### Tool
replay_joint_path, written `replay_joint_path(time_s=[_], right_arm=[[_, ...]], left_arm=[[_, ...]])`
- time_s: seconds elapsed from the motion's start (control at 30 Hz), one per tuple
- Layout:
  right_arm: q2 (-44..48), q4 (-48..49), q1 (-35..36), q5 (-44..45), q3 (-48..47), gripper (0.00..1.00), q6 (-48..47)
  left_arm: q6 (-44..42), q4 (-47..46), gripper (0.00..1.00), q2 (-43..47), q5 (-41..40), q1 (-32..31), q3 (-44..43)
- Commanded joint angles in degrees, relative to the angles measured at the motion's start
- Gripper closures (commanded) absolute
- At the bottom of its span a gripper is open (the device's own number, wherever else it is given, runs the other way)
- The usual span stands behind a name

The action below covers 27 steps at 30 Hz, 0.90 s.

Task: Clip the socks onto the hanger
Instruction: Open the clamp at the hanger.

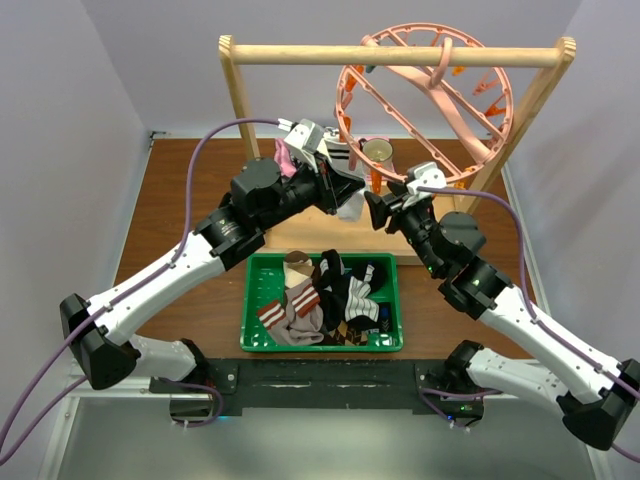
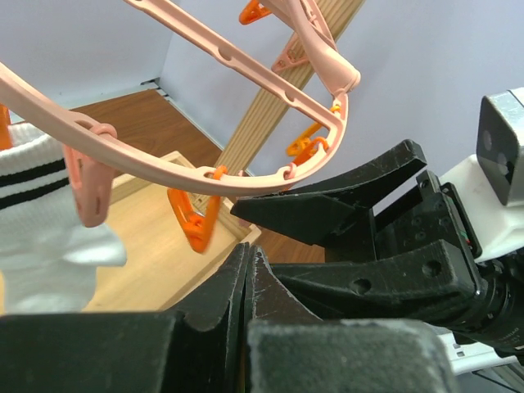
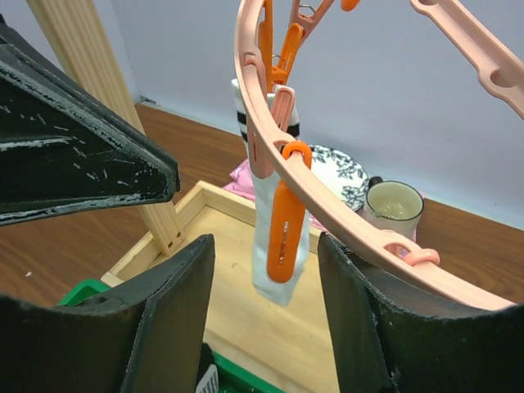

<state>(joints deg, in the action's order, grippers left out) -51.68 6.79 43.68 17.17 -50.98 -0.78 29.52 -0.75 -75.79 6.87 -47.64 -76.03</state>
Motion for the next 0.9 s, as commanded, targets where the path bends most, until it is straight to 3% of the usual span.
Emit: replay_joint_path(time_s=[0.0,0.3,0.67,0.7,0.77,0.83,0.87], right_arm=[[-0.6,6.3,-1.6,-0.5,0.1,0.46,0.0],[0.4,6.9,-2.0,-1.5,1.1,0.74,0.4],[4.2,2.1,-2.1,-4.7,0.1,0.83,5.5],[4.5,1.8,-2.0,-4.8,0.0,0.83,5.8],[4.7,1.1,-2.0,-4.8,-0.6,0.84,6.0],[4.7,0.2,-2.0,-5.2,-1.3,0.85,6.2],[4.8,0.0,-2.0,-5.2,-1.6,0.85,6.3]], left_arm=[[0.9,-2.3,1.00,2.0,0.5,0.5,0.3],[1.5,-2.7,1.00,2.4,0.9,0.8,0.7],[2.2,-3.8,1.00,2.5,1.4,0.6,2.3],[2.1,-4.2,0.98,2.3,1.6,0.6,2.6],[2.3,-5.7,0.81,1.9,3.1,0.4,3.2],[2.6,-6.9,0.75,1.6,4.9,0.1,3.6],[3.0,-7.3,0.64,1.4,5.4,0.0,3.7]])
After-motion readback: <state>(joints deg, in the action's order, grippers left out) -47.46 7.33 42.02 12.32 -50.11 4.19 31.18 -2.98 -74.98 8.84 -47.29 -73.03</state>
